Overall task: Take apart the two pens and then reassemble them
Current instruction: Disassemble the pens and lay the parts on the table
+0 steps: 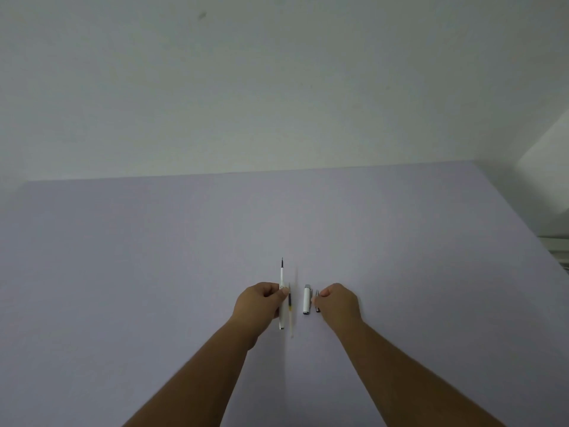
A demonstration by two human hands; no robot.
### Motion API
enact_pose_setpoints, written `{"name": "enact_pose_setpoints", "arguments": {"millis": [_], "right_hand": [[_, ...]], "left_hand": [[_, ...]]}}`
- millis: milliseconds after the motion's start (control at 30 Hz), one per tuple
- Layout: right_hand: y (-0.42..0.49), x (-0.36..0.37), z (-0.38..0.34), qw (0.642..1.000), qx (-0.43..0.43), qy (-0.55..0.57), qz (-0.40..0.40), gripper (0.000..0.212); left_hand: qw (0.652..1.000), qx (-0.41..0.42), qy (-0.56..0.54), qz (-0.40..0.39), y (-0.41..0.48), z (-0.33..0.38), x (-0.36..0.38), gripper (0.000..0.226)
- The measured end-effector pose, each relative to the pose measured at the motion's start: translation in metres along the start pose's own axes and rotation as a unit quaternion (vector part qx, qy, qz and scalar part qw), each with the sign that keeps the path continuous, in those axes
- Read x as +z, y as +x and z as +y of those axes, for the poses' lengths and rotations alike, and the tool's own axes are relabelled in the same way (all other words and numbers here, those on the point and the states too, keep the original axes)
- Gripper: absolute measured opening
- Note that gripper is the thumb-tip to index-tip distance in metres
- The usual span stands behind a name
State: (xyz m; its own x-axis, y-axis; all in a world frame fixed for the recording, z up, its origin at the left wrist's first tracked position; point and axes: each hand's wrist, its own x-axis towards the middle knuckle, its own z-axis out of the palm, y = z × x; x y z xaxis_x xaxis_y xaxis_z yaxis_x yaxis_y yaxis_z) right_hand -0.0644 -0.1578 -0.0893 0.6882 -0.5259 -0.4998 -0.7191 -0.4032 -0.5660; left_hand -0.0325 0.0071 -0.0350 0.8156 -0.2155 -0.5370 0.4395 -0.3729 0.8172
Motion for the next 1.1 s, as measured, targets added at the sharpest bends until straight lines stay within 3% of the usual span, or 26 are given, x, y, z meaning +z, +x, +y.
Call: {"name": "enact_pose_setpoints", "arguments": {"millis": [67, 167, 267, 367, 467, 633, 733, 833, 933, 1100], "right_hand": [[-0.004, -0.003, -0.004, 0.999, 0.000, 0.030, 0.016, 0.014], [-0.012, -0.015, -0.018, 0.985, -0.031, 0.166, 0.036, 0.017], [-0.024, -0.028, -0.042, 0.960, -0.067, 0.262, -0.075, 0.015], [-0.032, -0.031, -0.058, 0.960, -0.100, 0.224, -0.138, 0.012], [-0.031, -0.037, -0.068, 0.965, -0.128, 0.209, -0.095, 0.015], [-0.013, -0.069, -0.079, 0.917, -0.088, 0.387, 0.042, 0.012], [-0.002, -0.070, -0.060, 0.951, -0.066, 0.301, 0.028, 0.019], [0.003, -0.052, -0.030, 0.987, -0.037, 0.157, -0.010, 0.026], [0.006, -0.039, -0.011, 0.997, -0.029, 0.069, -0.013, 0.016], [0.010, -0.031, 0.000, 0.999, -0.026, 0.037, 0.017, 0.013]], "left_hand": [[1.000, -0.002, 0.004, 0.001, 0.000, -0.001, -0.001, 0.015], [1.000, 0.002, 0.013, -0.005, 0.000, -0.001, 0.000, 0.016], [1.000, 0.009, 0.025, 0.000, 0.001, 0.003, 0.003, 0.018], [0.998, 0.026, 0.061, 0.007, 0.000, 0.008, 0.008, 0.021], [0.996, 0.045, 0.079, 0.005, -0.001, 0.013, 0.013, 0.022], [0.995, 0.034, 0.095, 0.017, -0.002, 0.011, 0.004, 0.023], [0.994, 0.010, 0.093, 0.051, 0.001, 0.002, -0.005, 0.025], [0.994, -0.007, 0.074, 0.081, 0.006, -0.005, -0.009, 0.011], [0.992, -0.013, 0.083, 0.099, 0.015, -0.012, -0.006, 0.013], [0.986, -0.017, 0.121, 0.111, 0.025, -0.026, 0.001, 0.016]]}}
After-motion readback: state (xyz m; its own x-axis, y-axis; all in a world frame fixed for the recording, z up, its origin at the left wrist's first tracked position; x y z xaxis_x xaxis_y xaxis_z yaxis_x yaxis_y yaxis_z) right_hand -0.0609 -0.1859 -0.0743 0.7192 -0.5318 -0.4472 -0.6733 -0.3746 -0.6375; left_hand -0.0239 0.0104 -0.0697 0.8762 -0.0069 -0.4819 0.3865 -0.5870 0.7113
